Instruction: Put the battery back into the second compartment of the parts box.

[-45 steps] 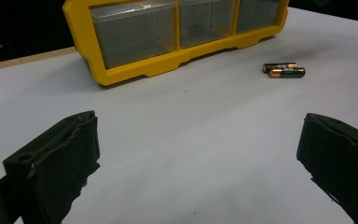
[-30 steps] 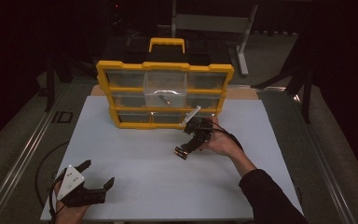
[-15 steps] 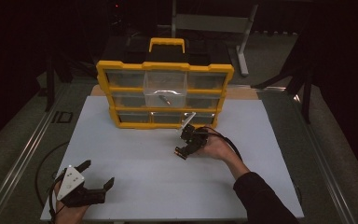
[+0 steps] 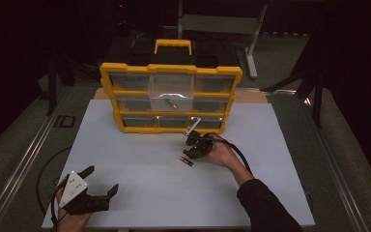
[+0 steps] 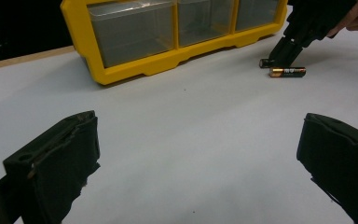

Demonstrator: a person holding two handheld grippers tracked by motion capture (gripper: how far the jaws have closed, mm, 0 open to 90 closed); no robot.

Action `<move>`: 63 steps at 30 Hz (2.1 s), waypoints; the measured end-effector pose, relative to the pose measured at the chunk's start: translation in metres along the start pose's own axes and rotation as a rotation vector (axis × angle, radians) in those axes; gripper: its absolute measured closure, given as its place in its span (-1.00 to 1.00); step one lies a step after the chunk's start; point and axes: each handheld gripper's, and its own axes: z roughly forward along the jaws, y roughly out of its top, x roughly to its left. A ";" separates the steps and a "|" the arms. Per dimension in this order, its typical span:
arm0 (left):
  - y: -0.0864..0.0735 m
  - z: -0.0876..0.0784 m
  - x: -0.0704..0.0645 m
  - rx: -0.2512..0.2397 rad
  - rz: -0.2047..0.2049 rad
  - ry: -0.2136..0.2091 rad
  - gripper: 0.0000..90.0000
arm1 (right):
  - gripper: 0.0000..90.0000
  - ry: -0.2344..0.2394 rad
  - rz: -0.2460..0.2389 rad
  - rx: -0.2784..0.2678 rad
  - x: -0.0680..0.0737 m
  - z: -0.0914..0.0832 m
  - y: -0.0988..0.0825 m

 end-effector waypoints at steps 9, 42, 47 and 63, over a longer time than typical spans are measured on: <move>0.000 0.000 0.000 0.002 0.000 0.000 -1.00 | 0.70 -0.010 -0.007 0.000 0.001 0.000 0.000; 0.000 0.001 0.000 0.003 -0.002 0.003 -1.00 | 0.70 -0.028 0.005 -0.116 -0.013 -0.085 0.002; 0.000 0.000 0.000 0.003 -0.002 0.004 -1.00 | 0.70 -0.034 0.001 -0.137 -0.016 -0.104 0.004; 0.000 0.000 0.000 0.002 -0.003 0.005 -1.00 | 0.70 -0.057 -0.005 -0.182 -0.024 -0.163 0.016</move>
